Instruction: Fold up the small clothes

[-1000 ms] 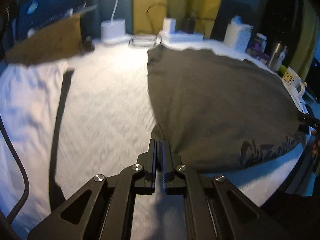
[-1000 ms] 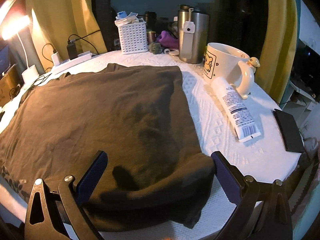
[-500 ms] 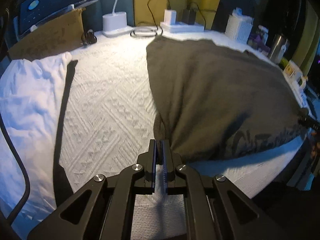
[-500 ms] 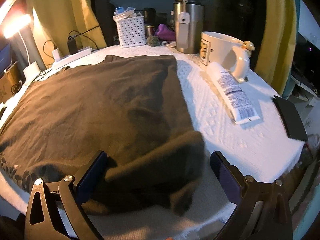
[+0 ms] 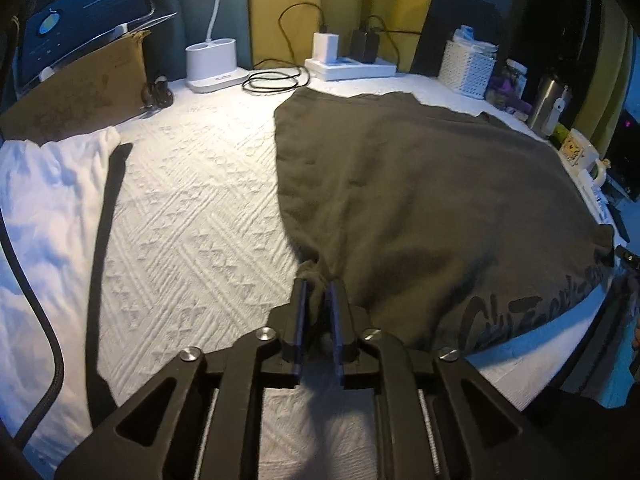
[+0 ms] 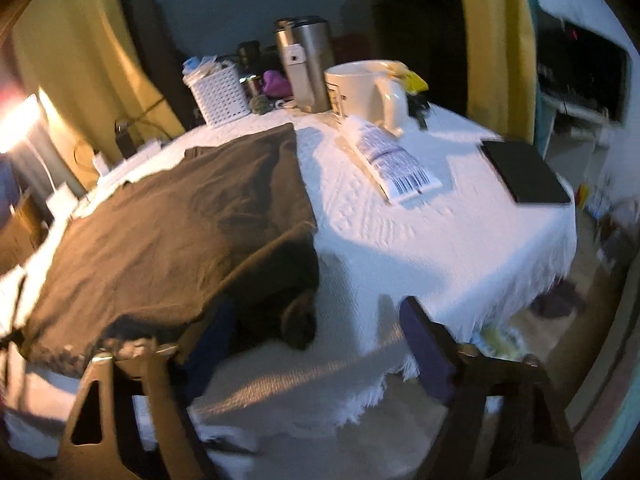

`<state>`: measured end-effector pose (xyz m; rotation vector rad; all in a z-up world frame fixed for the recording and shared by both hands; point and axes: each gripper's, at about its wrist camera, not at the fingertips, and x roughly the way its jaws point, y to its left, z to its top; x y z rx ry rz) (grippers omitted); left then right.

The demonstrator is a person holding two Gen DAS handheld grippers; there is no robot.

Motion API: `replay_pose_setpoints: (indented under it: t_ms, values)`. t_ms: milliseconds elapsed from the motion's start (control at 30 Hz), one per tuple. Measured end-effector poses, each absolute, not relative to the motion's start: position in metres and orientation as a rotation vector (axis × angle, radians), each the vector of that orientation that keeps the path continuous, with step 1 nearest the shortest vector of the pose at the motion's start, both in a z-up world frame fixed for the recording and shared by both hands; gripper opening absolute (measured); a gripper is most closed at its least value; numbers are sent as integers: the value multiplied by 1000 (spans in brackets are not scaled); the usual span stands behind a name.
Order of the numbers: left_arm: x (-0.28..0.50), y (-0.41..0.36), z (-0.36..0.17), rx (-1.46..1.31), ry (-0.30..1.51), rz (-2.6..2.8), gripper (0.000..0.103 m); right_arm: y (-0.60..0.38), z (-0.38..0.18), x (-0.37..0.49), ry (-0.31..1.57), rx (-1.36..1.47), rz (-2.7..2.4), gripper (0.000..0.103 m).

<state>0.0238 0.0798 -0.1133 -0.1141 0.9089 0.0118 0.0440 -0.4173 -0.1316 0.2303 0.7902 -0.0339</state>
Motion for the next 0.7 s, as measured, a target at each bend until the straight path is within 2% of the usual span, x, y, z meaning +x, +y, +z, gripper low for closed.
replay_pose_setpoints:
  t_ms: [33,67,133,200,267,300,333,400,700]
  values:
    - [24,80,-113,-116,903,6,32,-419,-132,43,791,250,-33,69]
    - [24,80,-112,-118,897,0,35,-419,-133,43,793,255,-33,66]
    - [22,82,-112,-122,889,-2,38,-415,-137,45,809,245,-35,52]
    - [21,85,-114,-130,892,0,38,-404,-141,48,807,218,-23,51]
    - [21,86,-117,-140,900,2,38,-391,-143,51,809,172,-5,35]
    - [20,86,-118,-142,903,5,38,-387,-143,53,812,156,1,20]
    - [19,86,-119,-142,903,5,38,-383,-143,54,816,131,2,15]
    - [17,83,-118,-137,899,1,38,-379,-142,55,822,88,-1,9]
    - [18,69,-113,-86,895,-5,38,-401,-127,37,835,40,-29,8]
